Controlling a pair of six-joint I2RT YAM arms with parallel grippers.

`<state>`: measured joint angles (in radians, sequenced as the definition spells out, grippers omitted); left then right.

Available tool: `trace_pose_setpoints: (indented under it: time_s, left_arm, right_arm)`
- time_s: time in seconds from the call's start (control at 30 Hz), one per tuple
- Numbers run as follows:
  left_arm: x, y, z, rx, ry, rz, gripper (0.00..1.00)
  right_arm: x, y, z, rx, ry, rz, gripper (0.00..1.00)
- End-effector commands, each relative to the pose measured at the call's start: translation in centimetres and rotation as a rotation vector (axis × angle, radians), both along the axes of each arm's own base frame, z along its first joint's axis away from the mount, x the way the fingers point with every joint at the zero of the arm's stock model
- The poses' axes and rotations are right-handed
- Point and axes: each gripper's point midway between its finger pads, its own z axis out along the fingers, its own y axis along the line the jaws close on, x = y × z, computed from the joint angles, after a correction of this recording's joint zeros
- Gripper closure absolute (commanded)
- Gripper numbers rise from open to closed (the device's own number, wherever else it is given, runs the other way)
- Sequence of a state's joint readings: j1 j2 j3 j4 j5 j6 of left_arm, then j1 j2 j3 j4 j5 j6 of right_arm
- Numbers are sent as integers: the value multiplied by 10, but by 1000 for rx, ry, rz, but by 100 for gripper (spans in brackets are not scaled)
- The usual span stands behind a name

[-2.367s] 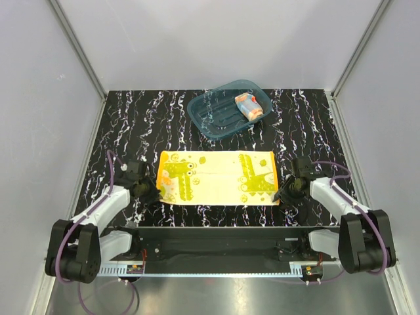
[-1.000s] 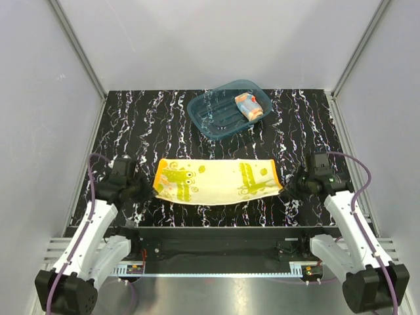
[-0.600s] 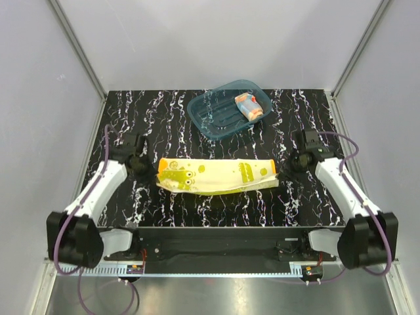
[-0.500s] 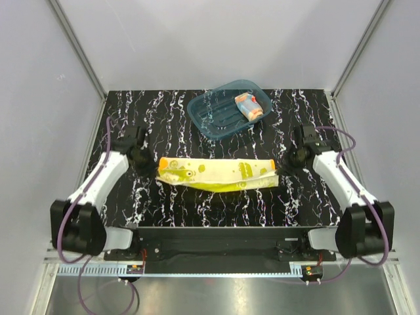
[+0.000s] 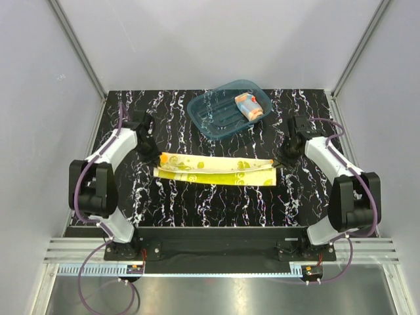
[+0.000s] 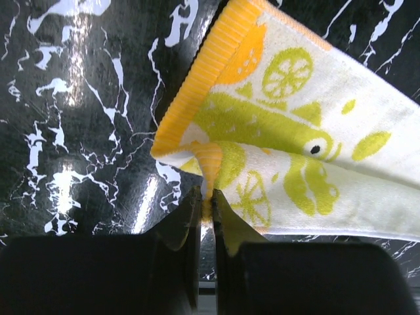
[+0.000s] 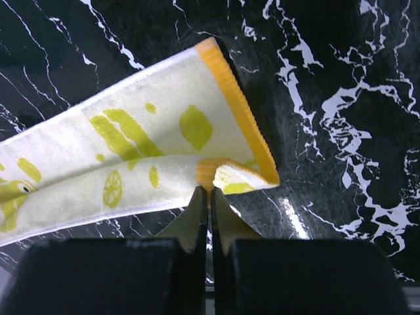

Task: Roll the towels
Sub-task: Fold the towel

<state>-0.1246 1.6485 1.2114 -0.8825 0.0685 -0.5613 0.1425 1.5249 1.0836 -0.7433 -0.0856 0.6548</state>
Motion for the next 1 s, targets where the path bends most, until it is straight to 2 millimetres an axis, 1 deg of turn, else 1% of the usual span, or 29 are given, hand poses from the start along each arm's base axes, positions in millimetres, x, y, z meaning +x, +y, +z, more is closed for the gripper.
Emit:
trace_pose_setpoints:
  time_s: [0.0, 0.03, 0.2, 0.23, 0.33, 0.4, 0.43, 0.47, 0.57, 0.6, 0.63, 0.67, 0.7, 0.73, 0.77, 0.8, 0.83, 0.87, 0.9, 0.97]
  left_arm:
    - [20, 5, 10, 24, -41, -16, 100]
    - [24, 6, 12, 25, -46, -14, 100]
    - [34, 7, 8, 25, -35, -12, 100]
    - [35, 7, 3, 25, -21, -14, 100]
    - [41, 5, 0, 22, -15, -19, 100]
    - [44, 4, -8, 19, 1, -22, 100]
    - [45, 4, -9, 18, 4, -23, 99]
    - [48, 4, -13, 16, 10, -23, 96]
    - [54, 3, -17, 0, 10, -24, 77]
    - [56, 5, -19, 4, 16, -17, 73]
    - [62, 5, -16, 1, 2, -12, 69]
    - [64, 6, -16, -1, 4, -7, 64]
    - [68, 8, -18, 1, 8, -1, 62]
    - [71, 9, -18, -2, 7, 1, 62]
    - [76, 9, -13, 0, 1, 5, 62]
    - [78, 11, -13, 1, 1, 10, 62]
    - [80, 13, -12, 1, -2, 16, 62]
    - [83, 15, -9, 4, -11, 22, 60]
    - [85, 20, -8, 12, -15, 36, 54]
    - [88, 26, -1, 13, -32, 49, 52]
  right_arm:
    - [26, -7, 9, -32, -67, -2, 100]
    - [27, -7, 7, -32, -64, 0, 100]
    - [36, -12, 0, -37, -51, -5, 100]
    - [36, -12, -2, -38, -48, -5, 100]
    - [41, -17, -8, -39, -39, -16, 100]
    - [45, -18, -14, -38, -29, -12, 100]
    - [47, -19, -16, -38, -23, -14, 100]
    - [49, -20, -22, -41, -10, -8, 99]
    - [53, -23, -30, -39, 10, -8, 88]
    - [56, -24, -35, -39, 22, -11, 81]
    - [58, -25, -37, -31, 22, -12, 65]
    - [62, -26, -42, -30, 33, -11, 62]
    - [64, -28, -43, -30, 34, -16, 58]
    - [67, -29, -44, -26, 36, -20, 46]
    - [74, -30, -42, -20, 29, -21, 39]
    - [76, -30, -41, -21, 25, -18, 30]
    - [78, -32, -41, -25, 29, -18, 18]
    - [85, -33, -36, -34, 14, -12, 15]
    - [87, -35, -31, -43, 7, -12, 13]
    - [90, -39, -24, -62, 1, -8, 12]
